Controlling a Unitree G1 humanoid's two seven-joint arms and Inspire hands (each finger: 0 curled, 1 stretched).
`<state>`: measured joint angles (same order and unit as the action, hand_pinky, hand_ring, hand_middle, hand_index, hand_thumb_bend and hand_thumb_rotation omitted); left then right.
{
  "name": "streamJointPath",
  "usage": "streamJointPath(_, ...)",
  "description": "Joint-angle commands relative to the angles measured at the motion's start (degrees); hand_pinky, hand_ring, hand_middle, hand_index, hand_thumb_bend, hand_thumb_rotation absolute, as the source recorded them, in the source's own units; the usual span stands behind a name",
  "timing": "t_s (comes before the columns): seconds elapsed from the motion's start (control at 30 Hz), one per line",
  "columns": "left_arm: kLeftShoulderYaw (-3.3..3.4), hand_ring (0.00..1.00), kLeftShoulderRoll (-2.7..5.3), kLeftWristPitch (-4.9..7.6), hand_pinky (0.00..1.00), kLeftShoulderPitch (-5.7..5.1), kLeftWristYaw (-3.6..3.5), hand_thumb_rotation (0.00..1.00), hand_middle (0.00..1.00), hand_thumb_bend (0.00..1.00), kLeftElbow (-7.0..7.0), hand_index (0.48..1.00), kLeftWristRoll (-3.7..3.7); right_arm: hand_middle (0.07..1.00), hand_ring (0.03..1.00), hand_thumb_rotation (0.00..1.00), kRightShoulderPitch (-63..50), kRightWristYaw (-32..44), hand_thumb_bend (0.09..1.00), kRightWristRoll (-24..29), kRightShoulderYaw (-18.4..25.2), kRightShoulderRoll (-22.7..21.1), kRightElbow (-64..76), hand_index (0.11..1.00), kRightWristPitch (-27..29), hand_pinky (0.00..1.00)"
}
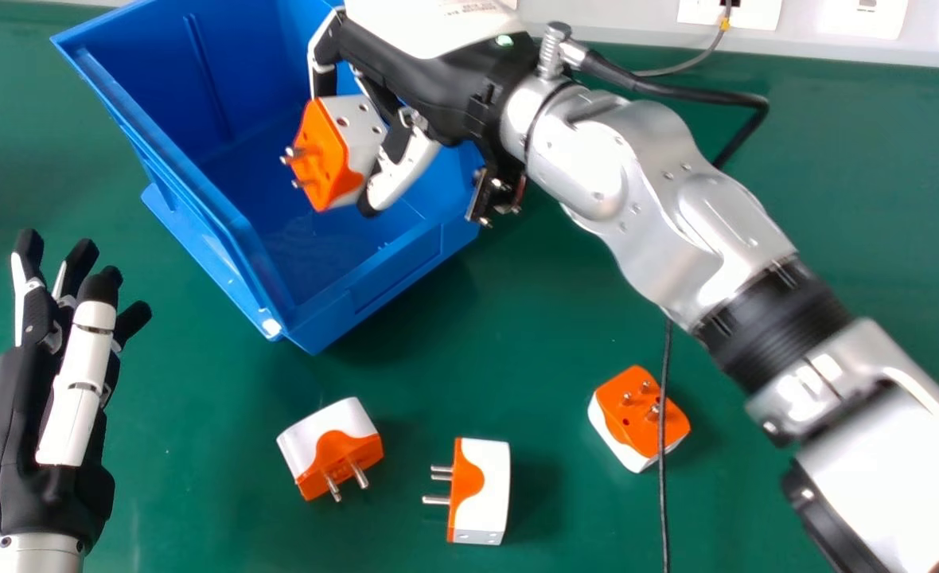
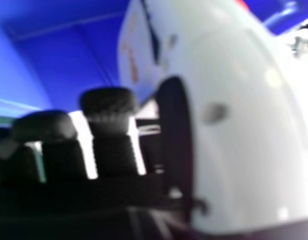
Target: Pick all objects and put in blue box
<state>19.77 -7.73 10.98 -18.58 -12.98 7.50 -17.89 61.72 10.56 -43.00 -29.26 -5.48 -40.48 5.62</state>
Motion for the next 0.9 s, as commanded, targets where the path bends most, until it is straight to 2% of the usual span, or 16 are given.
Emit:
streamJointPath(0.0, 0.05, 0.96, -0.09, 1.17, 0.89, -0.12, 0.07, 0.64, 0.99, 0.36, 0.82, 0.97, 0.51, 0.112, 0.049, 0.0, 5.4, -2.9, 0.199, -0.7, -0.6, 2.2, -4.1, 0.167, -0.3, 0.01)
streamJointPath(0.17, 0.04, 0.96, 0.26, 1.02, 0.88, -0.54, 0.55, 0.6, 0.98, 0.34, 1.21, 0.969, 0.21, 0.112, 0.051, 0.0, 11.2, -6.0, 0.267, -0.8, -1.8, 6.7, -15.2, 0.17, -2.4, 0.01)
streamJointPath(0.3, -0.42, 0.96, 0.53, 1.18, 0.88, -1.22, 1.14, 0.59, 0.98, 0.34, 1.88, 0.969, 0.98, 0.114, 0.053, 0.0, 13.4, -8.0, 0.281, -0.8, -2.7, 9.2, -20.7, 0.186, -3.1, 0.01)
streamJointPath(0.4, -0.68, 0.96, 0.68, 1.36, 0.88, -1.42, 1.44, 0.6, 0.98, 0.35, 2.08, 0.969, 1.44, 0.144, 0.072, 0.06, 14.3, -9.7, 0.384, -1.3, -3.7, 10.0, -23.4, 0.329, -2.6, 0.02)
streamJointPath(0.5, -0.91, 0.96, 0.79, 1.79, 0.88, -1.63, 1.24, 0.6, 0.99, 0.35, 2.17, 0.97, 1.7, 0.162, 0.084, 0.08, 15.2, -10.4, 0.424, -2.4, -5.6, 10.8, -26.0, 0.384, -2.7, 0.03)
streamJointPath(0.6, -1.18, 0.96, 0.82, 1.66, 0.88, -1.8, 1.18, 0.6, 0.99, 0.34, 2.49, 0.972, 1.52, 0.172, 0.09, 0.09, 15.7, -10.5, 0.438, -3.8, -7.4, 10.8, -27.5, 0.405, -2.9, 0.03)
streamJointPath(0.67, -1.43, 0.96, 0.94, 1.45, 0.88, -2.05, 1.42, 0.6, 0.99, 0.34, 3.01, 0.972, 1.68, 0.172, 0.09, 0.09, 15.9, -10.7, 0.438, -4.8, -8.6, 10.6, -27.9, 0.405, -3.0, 0.03)
streamJointPath(0.7, -1.53, 0.96, 0.98, 1.23, 0.88, -2.19, 1.5, 0.6, 0.99, 0.35, 3.29, 0.974, 1.66, 0.231, 0.099, 0.07, 16.0, -10.8, 0.454, -5.5, -9.3, 10.5, -28.1, 0.421, -3.1, 0.04)
streamJointPath(0.73, -1.64, 0.96, 1.04, 1.01, 0.88, -2.3, 1.59, 0.6, 0.99, 0.35, 3.57, 0.974, 1.61, 0.231, 0.099, 0.07, 16.0, -10.9, 0.454, -6.1, -9.9, 10.3, -28.3, 0.421, -3.2, 0.04)
streamJointPath(0.77, -1.7, 0.96, 1.05, 0.83, 0.89, -2.38, 1.54, 0.6, 0.99, 0.35, 3.78, 0.977, 1.43, 0.279, 0.123, 0.06, 15.8, -11.2, 0.467, -6.7, -10.5, 10.2, -28.3, 0.434, -3.4, 0.06)
streamJointPath(0.87, -1.79, 0.96, 1.09, 0.43, 0.89, -2.54, 1.36, 0.6, 0.99, 0.35, 4.35, 0.979, 0.91, 0.305, 0.161, 0.05, 15.2, -12.5, 0.475, -8.0, -11.8, 9.8, -28.3, 0.451, -4.2, 0.1)
